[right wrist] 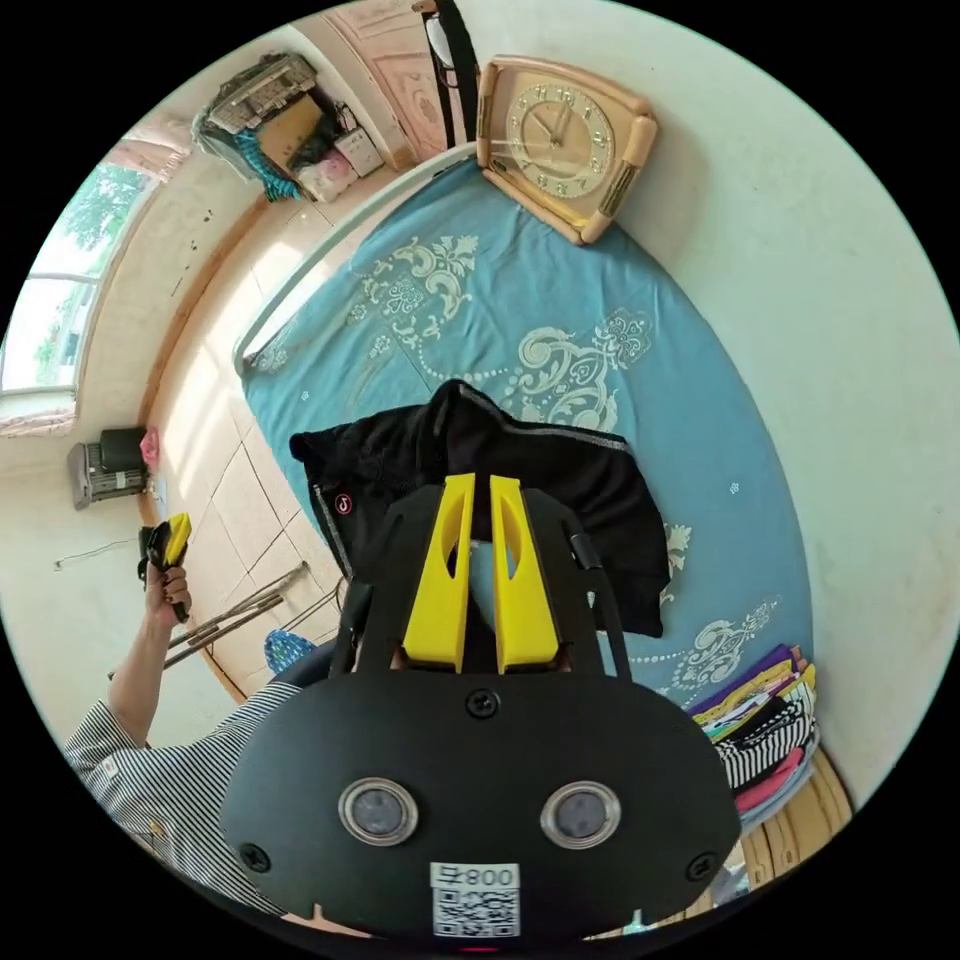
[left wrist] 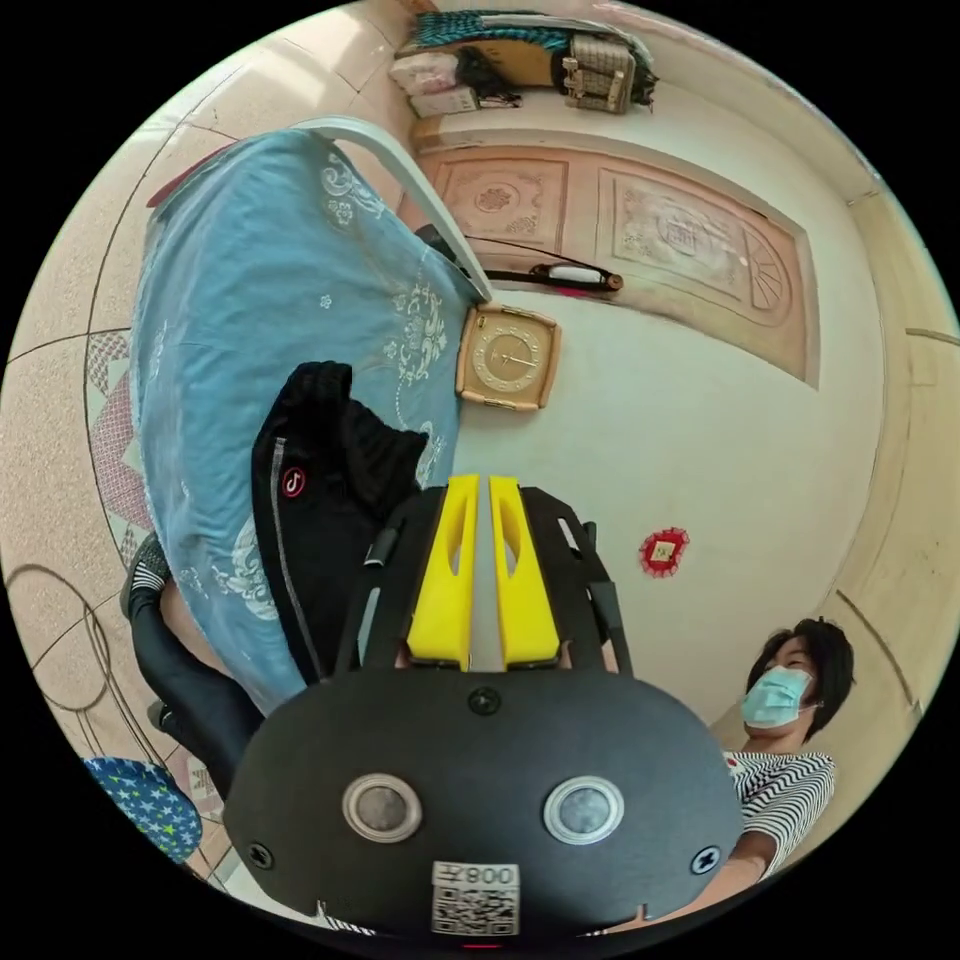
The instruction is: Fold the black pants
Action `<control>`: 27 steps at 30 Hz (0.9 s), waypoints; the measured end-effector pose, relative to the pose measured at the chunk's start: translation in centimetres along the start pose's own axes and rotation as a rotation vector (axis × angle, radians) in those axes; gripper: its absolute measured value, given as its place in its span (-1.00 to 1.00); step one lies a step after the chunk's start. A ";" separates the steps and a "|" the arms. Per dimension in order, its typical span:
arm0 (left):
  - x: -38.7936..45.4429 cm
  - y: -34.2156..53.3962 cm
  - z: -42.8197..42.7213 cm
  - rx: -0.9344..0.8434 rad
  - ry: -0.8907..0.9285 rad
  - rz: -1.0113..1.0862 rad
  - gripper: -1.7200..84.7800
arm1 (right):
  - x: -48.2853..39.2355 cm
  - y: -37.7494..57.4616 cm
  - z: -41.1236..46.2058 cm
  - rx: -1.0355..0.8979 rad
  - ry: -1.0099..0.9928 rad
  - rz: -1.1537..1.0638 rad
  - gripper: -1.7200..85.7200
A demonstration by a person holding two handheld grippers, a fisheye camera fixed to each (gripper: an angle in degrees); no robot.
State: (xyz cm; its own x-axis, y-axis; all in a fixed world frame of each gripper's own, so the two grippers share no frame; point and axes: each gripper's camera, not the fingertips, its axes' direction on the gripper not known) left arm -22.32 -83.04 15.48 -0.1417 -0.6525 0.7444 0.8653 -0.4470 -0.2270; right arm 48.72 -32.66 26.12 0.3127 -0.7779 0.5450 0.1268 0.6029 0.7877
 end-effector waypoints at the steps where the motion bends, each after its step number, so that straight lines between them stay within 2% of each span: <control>1: -0.6 -0.8 0.9 -0.058 -0.053 -0.024 -0.90 | 1.2 1.0 0.9 -0.008 -0.021 0.018 -0.87; 4: -2.1 -2.7 3.6 -0.168 -0.123 -0.069 -0.90 | 7.9 7.8 5.3 -0.031 -0.185 0.133 -0.90; 9: -3.1 -6.3 9.2 -0.315 -0.161 -0.087 -0.89 | 17.5 25.5 12.1 -0.067 -0.382 0.365 -0.94; 14: -2.1 -9.9 15.0 -0.488 -0.214 -0.029 -0.90 | 23.2 42.0 17.0 -0.058 -0.550 0.563 -0.95; 18: -1.5 -11.4 17.0 -0.542 -0.293 0.012 -0.88 | 26.3 53.6 21.8 -0.045 -0.667 0.702 -0.95; 22: -1.5 -13.1 17.9 -0.556 -0.398 0.046 -0.85 | 27.3 60.2 25.2 -0.023 -0.759 0.737 -0.95; 27: -1.8 -15.0 18.4 -0.555 -0.574 0.127 -0.82 | 27.1 66.0 29.2 -0.013 -0.832 0.634 -0.95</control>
State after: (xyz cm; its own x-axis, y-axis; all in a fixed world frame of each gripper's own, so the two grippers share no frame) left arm -26.21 -63.88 29.07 0.3410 -0.3706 0.8639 0.4715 -0.7277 -0.4982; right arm 38.09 -19.19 101.25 -0.4206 -0.1921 0.8867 0.1776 0.9410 0.2881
